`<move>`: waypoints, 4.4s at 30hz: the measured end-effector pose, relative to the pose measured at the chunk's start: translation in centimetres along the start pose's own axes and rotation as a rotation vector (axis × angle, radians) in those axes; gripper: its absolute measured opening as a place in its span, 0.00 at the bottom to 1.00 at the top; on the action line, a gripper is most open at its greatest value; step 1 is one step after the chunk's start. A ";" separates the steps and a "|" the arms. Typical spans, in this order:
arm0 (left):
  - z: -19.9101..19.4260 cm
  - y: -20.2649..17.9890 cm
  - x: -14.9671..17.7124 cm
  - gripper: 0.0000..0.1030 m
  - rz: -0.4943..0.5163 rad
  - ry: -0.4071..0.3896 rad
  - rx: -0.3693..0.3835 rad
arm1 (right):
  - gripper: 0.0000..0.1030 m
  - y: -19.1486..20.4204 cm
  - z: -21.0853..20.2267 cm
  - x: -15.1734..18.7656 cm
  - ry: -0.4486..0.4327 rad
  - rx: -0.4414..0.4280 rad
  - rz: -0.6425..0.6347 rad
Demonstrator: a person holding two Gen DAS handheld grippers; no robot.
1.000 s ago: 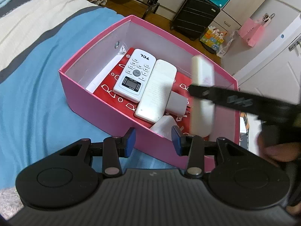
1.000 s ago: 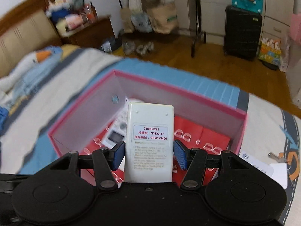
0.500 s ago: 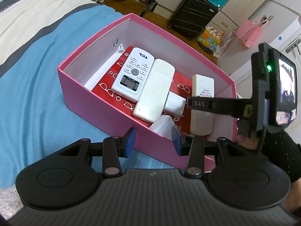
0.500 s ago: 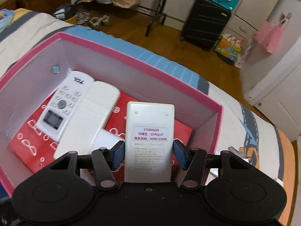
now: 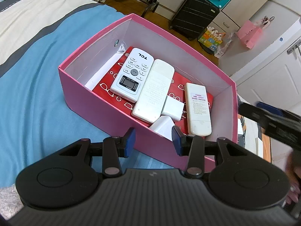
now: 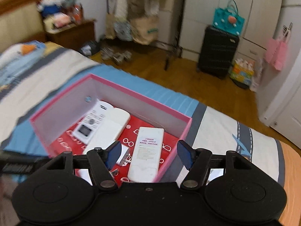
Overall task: Organize rigid objects
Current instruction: 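Set the labelled remote upright in the box and open the right gripper, then move the right tool to the last plain white remote and grasp it, then lift the plain white remote with the right gripper over the pink box, then lay the plain white remote across the box items and open the right gripper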
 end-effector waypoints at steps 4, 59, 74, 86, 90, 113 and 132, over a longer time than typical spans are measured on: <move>0.0 -0.1 0.0 0.39 0.006 -0.002 -0.012 | 0.67 -3.0 -2.6 1.9 -0.001 -0.058 0.011; 0.1 -0.6 -0.1 0.40 0.015 0.001 -0.063 | 0.60 -25.4 5.8 19.0 0.372 0.045 0.363; 0.0 -0.5 0.0 0.41 0.018 -0.002 -0.064 | 0.58 -18.5 0.2 14.4 0.132 0.024 0.266; 0.1 -0.5 -0.1 0.40 0.007 -0.001 -0.062 | 0.58 -6.0 -7.4 5.6 -0.173 -0.232 0.085; 0.0 -0.5 -0.2 0.40 0.011 0.000 -0.057 | 0.58 -2.2 -7.1 2.9 -0.244 -0.299 -0.001; 0.4 0.5 -0.1 0.40 -0.015 0.012 0.014 | 0.58 7.1 12.4 -4.4 0.181 -0.129 -0.699; 0.6 0.6 -0.3 0.41 -0.040 0.019 0.024 | 0.81 1.2 3.4 -5.1 -0.048 -0.134 -0.340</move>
Point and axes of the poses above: each gripper's, at about its wrist camera, not at the fingertips, and z roughly the way its jaws point, y to its left, x to its underside, the point moved 6 cm from there along z, roughly the way its jaws point, and after that the axes turned 6 degrees about y, right-handed, at the moved point
